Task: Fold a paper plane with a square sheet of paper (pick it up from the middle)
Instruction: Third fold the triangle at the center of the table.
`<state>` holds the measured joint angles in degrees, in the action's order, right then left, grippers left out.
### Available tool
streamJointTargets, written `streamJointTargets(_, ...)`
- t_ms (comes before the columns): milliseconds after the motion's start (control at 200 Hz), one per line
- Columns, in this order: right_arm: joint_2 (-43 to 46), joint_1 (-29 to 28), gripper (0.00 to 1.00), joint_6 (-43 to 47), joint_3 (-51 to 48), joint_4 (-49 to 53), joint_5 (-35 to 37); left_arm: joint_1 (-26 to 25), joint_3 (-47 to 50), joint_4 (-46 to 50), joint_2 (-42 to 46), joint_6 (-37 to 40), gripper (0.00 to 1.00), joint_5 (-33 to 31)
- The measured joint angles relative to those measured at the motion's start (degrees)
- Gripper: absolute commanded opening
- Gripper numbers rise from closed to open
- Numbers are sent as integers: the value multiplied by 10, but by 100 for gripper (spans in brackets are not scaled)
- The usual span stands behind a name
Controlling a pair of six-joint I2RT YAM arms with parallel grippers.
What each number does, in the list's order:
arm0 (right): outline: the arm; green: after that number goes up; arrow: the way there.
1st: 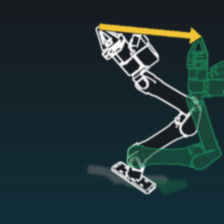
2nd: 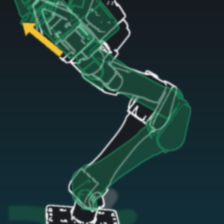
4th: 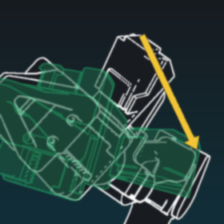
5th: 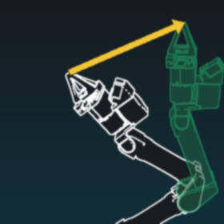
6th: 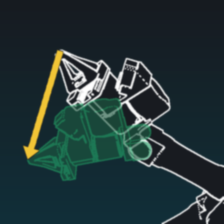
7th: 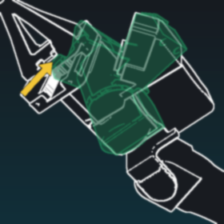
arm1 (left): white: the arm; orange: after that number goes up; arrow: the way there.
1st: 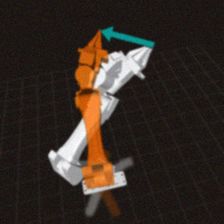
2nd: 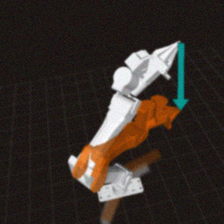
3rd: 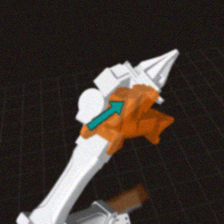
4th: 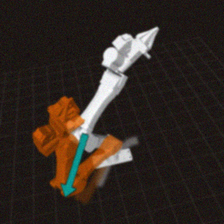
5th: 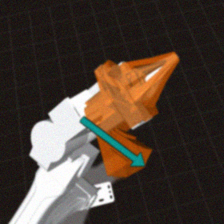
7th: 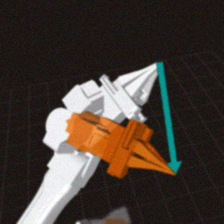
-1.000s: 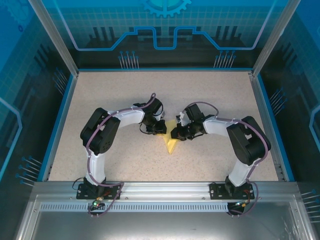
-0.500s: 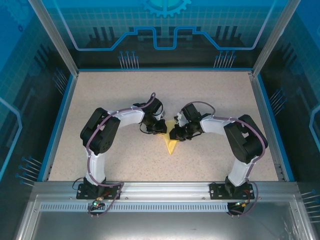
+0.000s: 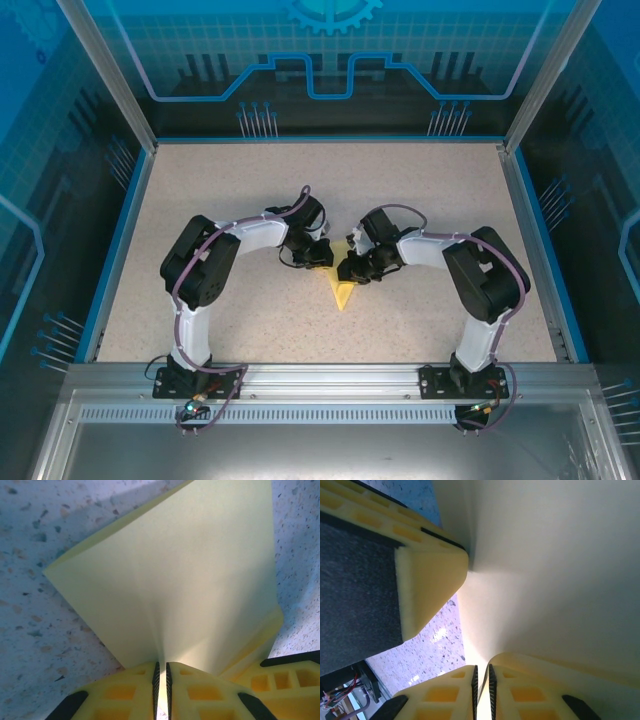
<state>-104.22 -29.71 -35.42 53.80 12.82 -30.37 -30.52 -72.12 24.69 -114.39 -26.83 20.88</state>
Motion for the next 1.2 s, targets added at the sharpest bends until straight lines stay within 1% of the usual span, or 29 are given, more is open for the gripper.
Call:
streamJointTargets(275, -8, 0, 15, -9, 0, -10, 0, 1, 3, -6, 0, 0, 15, 6)
streamJointTargets(835, -17, 0, 16, -11, 1, -15, -1, 3, 7, -11, 0, 0, 15, 13)
streamJointTargets(1200, -18, 0, 13, -22, 1, -31, 0, 3, 7, -11, 0, 0, 15, 14)
